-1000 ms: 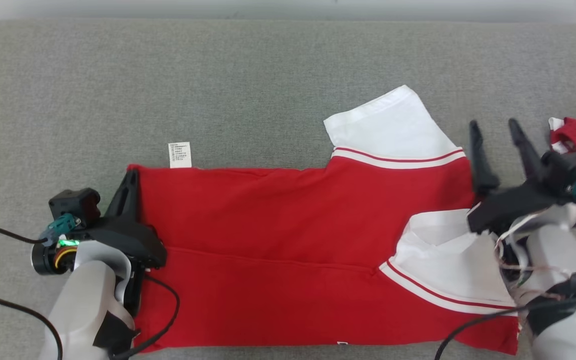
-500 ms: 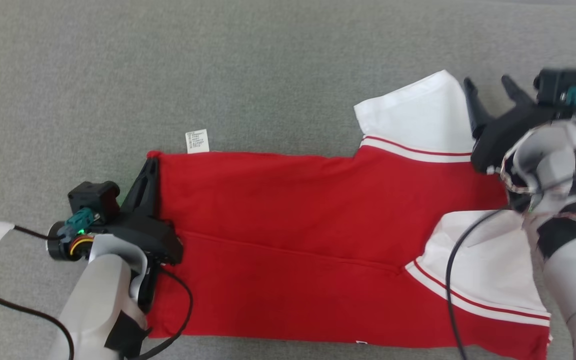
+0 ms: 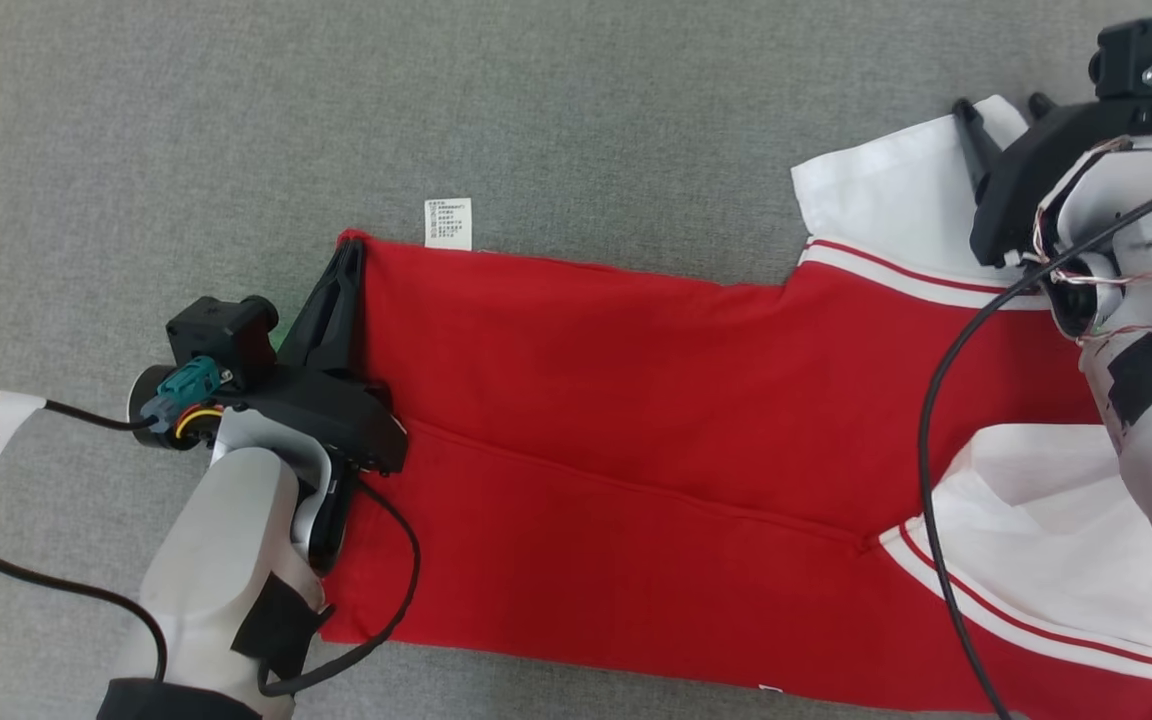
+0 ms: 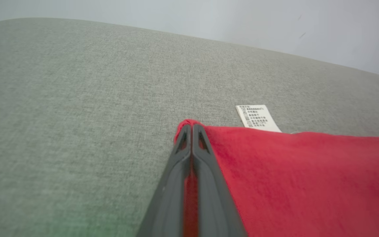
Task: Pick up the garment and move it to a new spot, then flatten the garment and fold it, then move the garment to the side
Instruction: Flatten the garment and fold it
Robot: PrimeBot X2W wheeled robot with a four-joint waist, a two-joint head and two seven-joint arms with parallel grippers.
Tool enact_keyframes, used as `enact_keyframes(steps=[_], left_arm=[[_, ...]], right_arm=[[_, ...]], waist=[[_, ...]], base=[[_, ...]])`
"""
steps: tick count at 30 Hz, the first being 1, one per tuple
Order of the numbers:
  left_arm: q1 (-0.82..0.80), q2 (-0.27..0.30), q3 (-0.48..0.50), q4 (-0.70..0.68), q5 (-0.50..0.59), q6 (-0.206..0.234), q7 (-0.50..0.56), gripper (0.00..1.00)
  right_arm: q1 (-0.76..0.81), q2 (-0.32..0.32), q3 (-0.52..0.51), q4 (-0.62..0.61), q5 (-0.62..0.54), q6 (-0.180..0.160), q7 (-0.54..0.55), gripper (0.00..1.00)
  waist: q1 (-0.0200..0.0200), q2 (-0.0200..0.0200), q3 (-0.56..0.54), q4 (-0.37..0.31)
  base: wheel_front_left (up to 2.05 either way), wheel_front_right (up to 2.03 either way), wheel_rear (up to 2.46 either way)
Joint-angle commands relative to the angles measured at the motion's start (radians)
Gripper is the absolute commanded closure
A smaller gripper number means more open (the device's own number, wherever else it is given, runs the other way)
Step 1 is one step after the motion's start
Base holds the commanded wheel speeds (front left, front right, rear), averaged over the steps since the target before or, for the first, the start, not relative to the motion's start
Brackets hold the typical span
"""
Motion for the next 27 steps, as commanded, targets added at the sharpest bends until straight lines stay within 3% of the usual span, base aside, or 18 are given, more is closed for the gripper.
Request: enact_keyframes(steps=[1, 16, 27], left_arm=[[-0.001, 0.005, -0.002, 0.014, -0.001, 0.012, 0.001, 1.00], [0.057, 0.005, 0.053, 0.020, 0.027, 0.012, 0.001, 1.00], [0.207, 0.004, 0.127, -0.038, 0.074, -0.009, 0.000, 1.00]], right_arm=[[0.009, 0.012, 0.017, 0.019, 0.009, 0.000, -0.002, 1.00], [0.040, 0.007, 0.056, 0.000, 0.080, 0.000, -0.236, 1.00], [0.311, -0.054, 0.103, -0.197, 0.241, 0.000, -0.356, 1.00]], waist=[[0.0000, 0.0001, 0.012, 0.009], [0.0000, 0.0001, -0.079, -0.039], [0.0000, 0.0001, -0.236, -0.075]], base=[[0.00, 0.00, 0.00], [0.00, 0.00, 0.00], [0.00, 0.00, 0.00]])
